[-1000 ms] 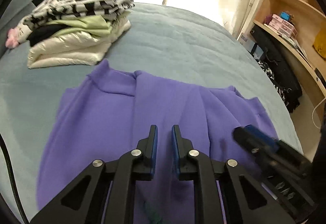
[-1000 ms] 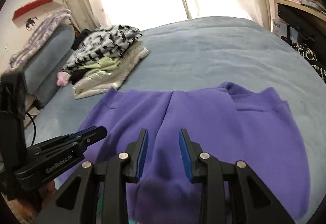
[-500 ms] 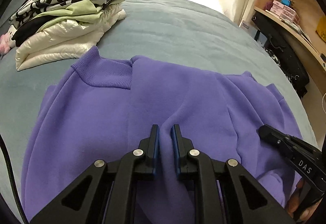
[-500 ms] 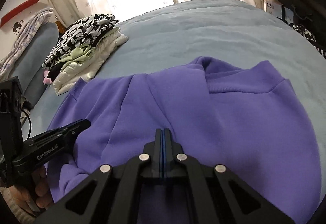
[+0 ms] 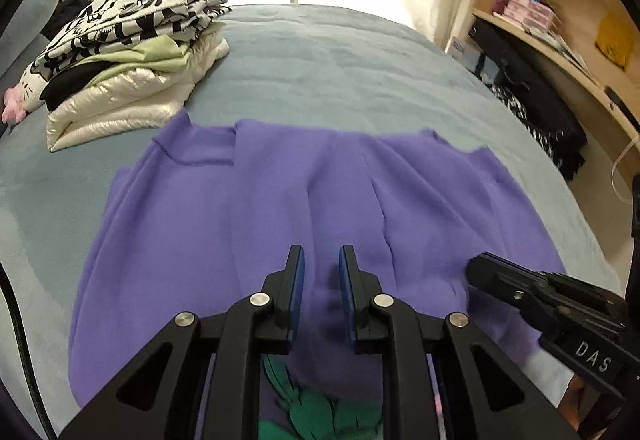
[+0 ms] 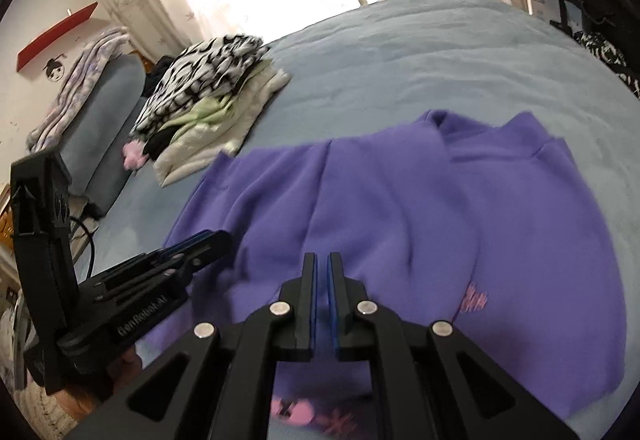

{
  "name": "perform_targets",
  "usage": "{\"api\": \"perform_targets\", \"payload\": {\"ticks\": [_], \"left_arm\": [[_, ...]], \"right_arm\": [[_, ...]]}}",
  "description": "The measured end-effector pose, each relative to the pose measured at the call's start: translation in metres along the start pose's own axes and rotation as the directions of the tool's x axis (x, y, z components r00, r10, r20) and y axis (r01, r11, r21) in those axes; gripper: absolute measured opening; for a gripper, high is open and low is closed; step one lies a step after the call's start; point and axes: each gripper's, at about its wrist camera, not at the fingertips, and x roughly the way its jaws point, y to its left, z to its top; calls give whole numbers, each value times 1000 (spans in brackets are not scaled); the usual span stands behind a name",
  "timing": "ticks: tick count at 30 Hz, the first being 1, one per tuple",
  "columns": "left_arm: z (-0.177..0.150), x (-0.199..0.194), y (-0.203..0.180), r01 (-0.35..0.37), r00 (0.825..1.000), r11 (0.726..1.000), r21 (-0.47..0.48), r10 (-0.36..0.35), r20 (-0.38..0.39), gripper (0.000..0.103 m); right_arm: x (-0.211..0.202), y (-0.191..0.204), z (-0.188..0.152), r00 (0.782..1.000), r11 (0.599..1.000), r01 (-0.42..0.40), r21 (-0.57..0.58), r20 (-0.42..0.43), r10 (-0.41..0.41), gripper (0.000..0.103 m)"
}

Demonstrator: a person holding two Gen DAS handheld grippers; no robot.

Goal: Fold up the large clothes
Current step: 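Smooth the hood flat on the hoodie with both grippers, then release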

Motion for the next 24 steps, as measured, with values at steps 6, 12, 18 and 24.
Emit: {"api": "perform_targets", "payload": {"ticks": [6,12,18,24], "left_arm": [[-25,10,-3,-40,998,999,30,41,-49,17],[-34,17,-9,-93,994,992,86,97,-40,17],[-34,14,-9,-95,995,992,86,98,-32,17],[-32,-2,-5,-57,998,998,36,57,-13,30]], "right_arm": [[21,9,-33,996,1000,18,-9,-85,-19,5],[29,8,-45,996,999,49,-12,-74,-50,5],[28,6,-49,997,998,57,-19,-57,-58,5],[28,15,-50,993,993,103,-58,-51,-106,5]]}}
